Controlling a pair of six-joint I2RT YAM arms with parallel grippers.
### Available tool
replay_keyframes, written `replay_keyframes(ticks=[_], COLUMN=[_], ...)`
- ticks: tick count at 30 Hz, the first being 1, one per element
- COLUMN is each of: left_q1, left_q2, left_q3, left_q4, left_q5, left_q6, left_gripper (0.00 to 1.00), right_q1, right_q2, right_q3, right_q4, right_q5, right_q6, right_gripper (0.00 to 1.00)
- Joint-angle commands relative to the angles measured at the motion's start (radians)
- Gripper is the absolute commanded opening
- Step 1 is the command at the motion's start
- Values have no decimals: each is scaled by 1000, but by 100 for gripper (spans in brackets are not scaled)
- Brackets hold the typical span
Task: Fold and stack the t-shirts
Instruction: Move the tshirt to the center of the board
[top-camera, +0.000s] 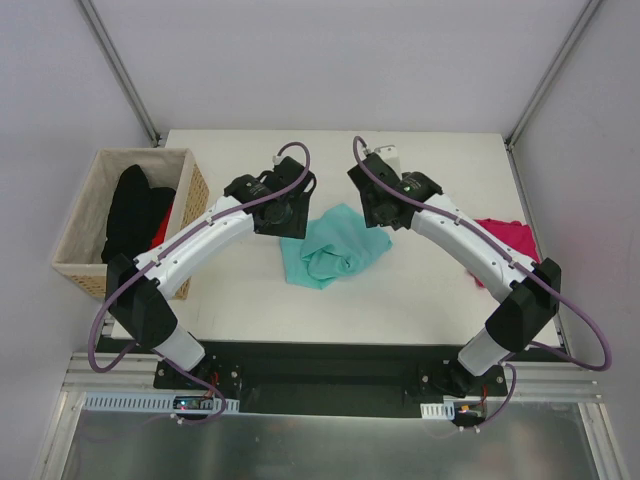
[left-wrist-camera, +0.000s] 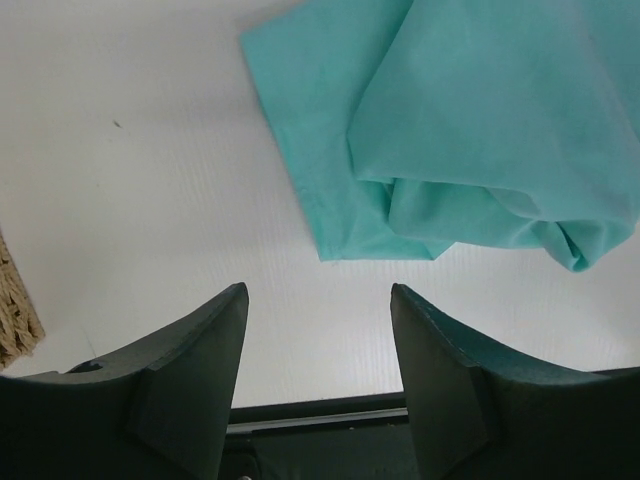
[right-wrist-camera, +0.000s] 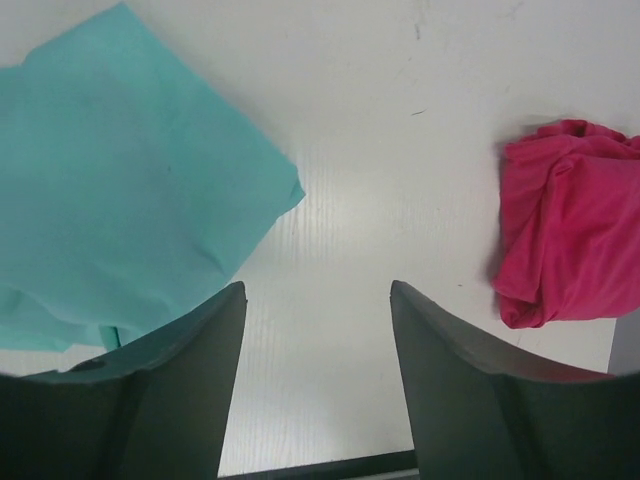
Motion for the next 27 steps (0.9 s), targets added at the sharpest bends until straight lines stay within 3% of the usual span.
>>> replay_keyframes(ticks=[1,14,27], left_q1=[0,1,14], left_q2=[-76,-174,-170], left_q3=[-38,30,66], left_q4=[7,6,-20], left_q5=[-15,-115,-92], left_q6=[-45,-57,-19], left_gripper=[59,61,61], right_q1=[61,183,253], right_q2=[-1,14,106], right_q3=[-36,-209,-223], right_q4=[29,187,239], right_q5=[-45,-167,-195], right_q6=[24,59,135], right_gripper=[65,68,68])
